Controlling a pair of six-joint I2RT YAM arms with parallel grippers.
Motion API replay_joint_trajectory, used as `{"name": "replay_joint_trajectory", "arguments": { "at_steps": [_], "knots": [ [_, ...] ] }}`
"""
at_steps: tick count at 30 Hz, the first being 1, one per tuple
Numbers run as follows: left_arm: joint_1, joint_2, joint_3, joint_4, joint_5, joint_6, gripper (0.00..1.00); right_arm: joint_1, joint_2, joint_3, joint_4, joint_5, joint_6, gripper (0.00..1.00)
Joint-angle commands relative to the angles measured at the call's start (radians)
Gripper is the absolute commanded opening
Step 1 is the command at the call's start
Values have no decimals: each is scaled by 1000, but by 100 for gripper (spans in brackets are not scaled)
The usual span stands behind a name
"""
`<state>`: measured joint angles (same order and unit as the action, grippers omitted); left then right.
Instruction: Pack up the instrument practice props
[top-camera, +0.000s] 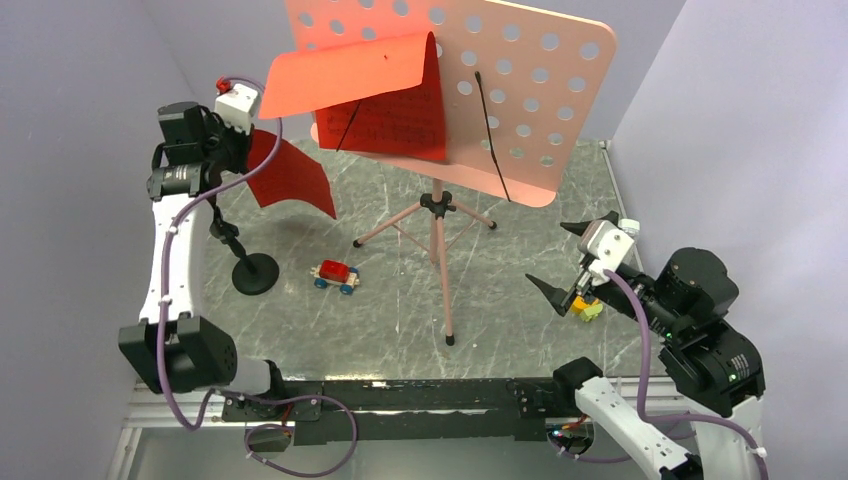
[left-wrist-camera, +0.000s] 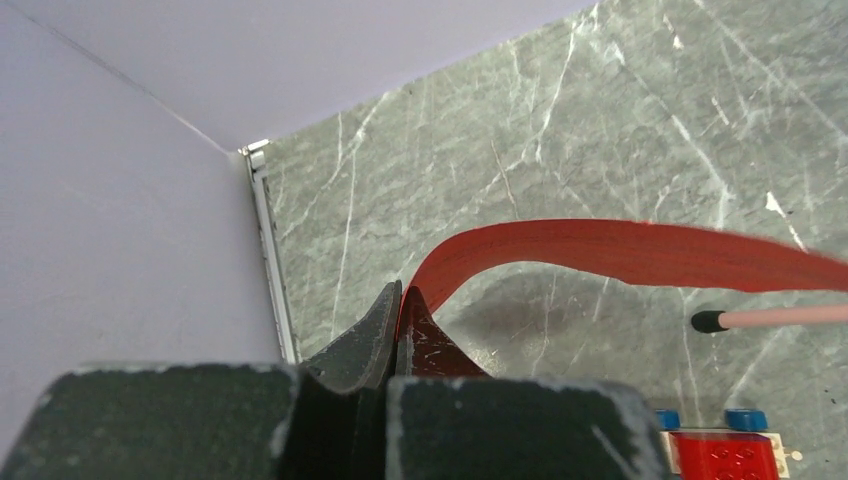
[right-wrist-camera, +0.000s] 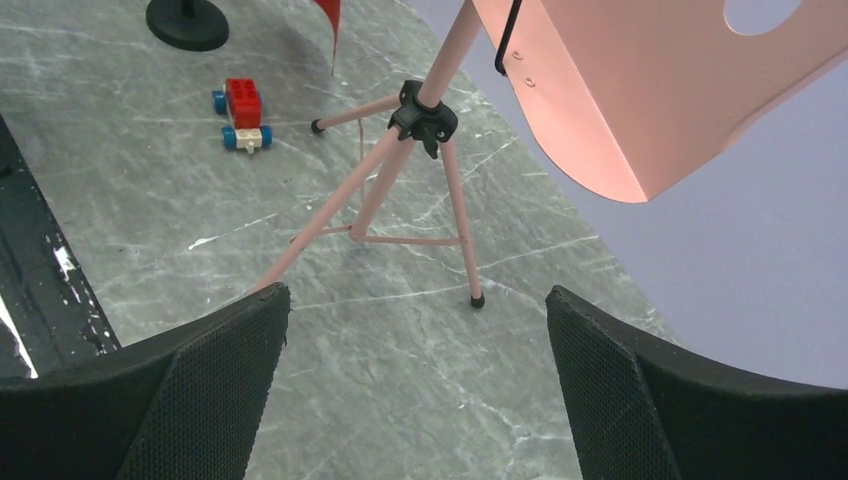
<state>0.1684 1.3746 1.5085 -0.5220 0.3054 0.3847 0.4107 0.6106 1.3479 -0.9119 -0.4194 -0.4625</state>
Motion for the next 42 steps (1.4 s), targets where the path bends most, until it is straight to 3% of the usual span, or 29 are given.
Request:
{"name": "replay_joint_trajectory", "arguments": {
  "at_steps": [1,15,24,34,39,42],
  "knots": [
    [-11,93,40,27,-37,31,1,-1,0,-41,96,21,49,98],
    [-29,517,324,40,-161,56,1,-12,13,-93,111,47,68,99],
    [-36,654,436,44,-158,108,1,-25,28,-109,110,35,69,99],
    [-40,527,284,-49,-49,83,1,-25,44,-128,117,27,65,99],
    [-22,360,225,-232,90,107,1,-25,44,-134,115,27,62,99],
    [-20,221,140,-249,168,119,1,-26,46,-145,131,25,67,99]
  ]
}}
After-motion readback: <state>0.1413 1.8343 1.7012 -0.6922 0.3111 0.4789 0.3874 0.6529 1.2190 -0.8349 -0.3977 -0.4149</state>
